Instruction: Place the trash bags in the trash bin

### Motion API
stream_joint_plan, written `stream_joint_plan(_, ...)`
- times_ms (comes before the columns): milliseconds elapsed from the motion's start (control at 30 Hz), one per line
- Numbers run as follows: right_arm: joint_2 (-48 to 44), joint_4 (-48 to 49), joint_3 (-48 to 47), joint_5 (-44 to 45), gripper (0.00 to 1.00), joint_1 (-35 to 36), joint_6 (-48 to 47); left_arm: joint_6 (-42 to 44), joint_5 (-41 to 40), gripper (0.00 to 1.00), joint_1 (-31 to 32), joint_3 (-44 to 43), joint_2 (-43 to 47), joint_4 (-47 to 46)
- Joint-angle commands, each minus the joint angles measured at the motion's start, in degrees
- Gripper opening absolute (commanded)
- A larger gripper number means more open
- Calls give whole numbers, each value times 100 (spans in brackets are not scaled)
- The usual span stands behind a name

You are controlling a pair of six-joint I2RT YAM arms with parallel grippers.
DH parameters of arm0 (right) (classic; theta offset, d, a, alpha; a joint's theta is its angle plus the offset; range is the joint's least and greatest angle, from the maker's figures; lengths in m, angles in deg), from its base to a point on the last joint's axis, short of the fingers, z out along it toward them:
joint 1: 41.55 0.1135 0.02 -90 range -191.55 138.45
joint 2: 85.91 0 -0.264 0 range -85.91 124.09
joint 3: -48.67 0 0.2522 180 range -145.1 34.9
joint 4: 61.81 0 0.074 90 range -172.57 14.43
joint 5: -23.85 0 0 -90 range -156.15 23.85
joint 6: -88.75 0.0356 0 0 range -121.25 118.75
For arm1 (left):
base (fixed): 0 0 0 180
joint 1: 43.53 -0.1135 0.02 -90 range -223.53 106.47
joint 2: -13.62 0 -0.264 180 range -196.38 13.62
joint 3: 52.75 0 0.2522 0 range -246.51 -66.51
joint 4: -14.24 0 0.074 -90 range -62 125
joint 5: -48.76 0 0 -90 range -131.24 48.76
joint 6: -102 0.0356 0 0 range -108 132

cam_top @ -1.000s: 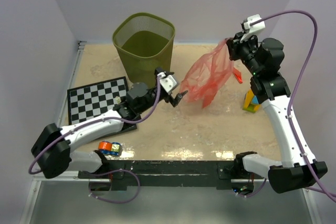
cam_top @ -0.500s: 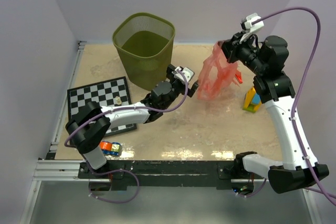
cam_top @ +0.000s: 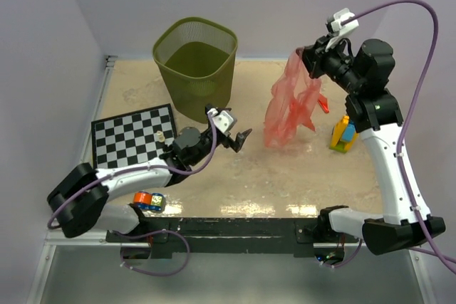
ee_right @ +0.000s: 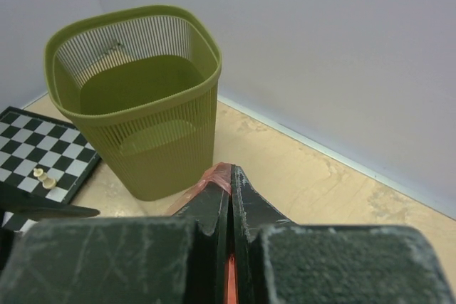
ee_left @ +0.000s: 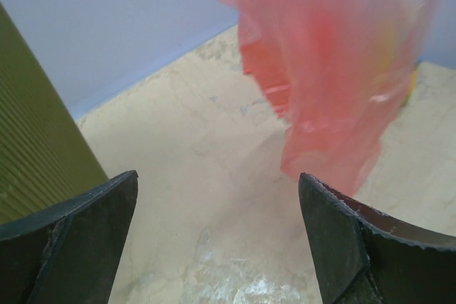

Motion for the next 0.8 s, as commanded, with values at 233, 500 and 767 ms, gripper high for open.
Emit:
stream_joint_plan(233,152,529,413,191,0,31,83,216,-205,98,506,-1371,-387,-97)
stream_joint_plan(500,319,688,326,430,0,83,532,427,-1250,90,797,-2373,-1177,842)
stream_joint_plan(767,302,609,255,183,0,154,313,533,-2037,54,359,-3420,-2224,1793)
